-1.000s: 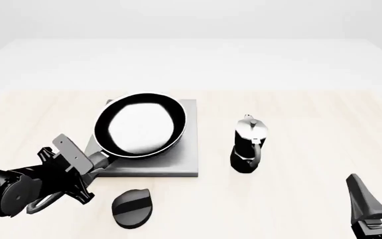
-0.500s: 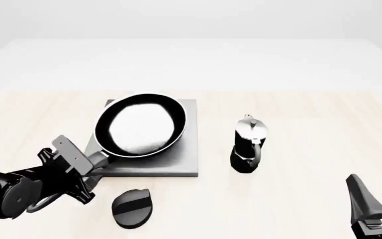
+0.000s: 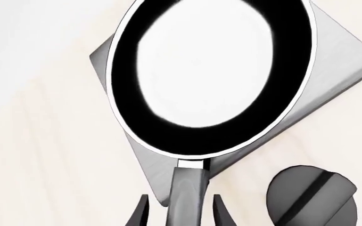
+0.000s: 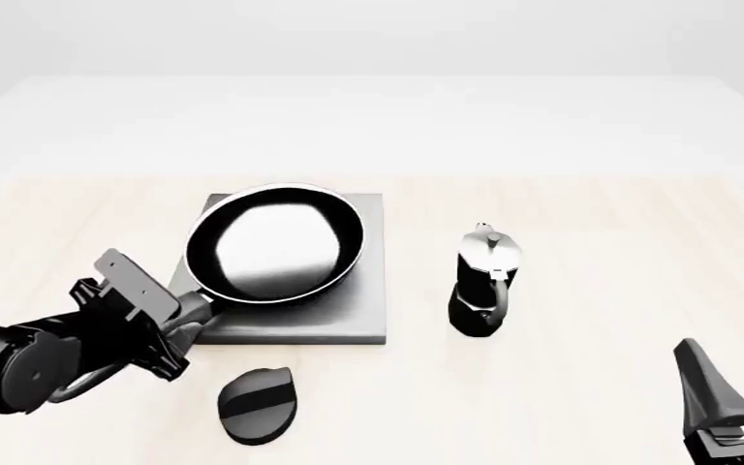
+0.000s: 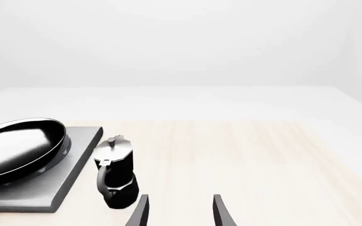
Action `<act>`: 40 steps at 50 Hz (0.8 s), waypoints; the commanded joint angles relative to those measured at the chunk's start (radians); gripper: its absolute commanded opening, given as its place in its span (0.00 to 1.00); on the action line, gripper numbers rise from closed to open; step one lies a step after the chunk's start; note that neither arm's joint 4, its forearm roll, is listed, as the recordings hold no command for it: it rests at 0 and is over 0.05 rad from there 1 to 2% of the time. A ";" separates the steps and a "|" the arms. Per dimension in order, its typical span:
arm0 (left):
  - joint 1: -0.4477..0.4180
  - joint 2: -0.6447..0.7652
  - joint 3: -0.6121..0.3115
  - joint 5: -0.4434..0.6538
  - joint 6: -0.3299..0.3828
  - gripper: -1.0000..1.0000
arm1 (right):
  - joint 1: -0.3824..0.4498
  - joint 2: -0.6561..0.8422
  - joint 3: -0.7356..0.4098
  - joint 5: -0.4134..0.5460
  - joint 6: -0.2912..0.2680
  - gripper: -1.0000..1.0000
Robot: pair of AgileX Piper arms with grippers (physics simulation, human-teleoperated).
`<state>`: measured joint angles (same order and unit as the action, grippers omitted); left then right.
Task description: Turn on the stove and put the frying pan on it.
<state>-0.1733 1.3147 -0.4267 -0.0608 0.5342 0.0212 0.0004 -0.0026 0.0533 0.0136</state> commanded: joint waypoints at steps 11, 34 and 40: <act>-0.042 -0.121 -0.064 0.120 -0.035 1.00 | -0.003 0.000 -0.008 0.001 -0.002 1.00; -0.100 -0.401 -0.185 0.375 -0.118 1.00 | 0.002 0.000 -0.044 0.025 -0.005 1.00; -0.115 -0.473 -0.222 0.443 -0.148 1.00 | 0.005 0.000 -0.042 0.018 -0.003 1.00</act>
<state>-0.2620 0.9685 -0.5826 0.2613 0.4348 0.0220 0.0005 -0.0370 0.0702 0.0102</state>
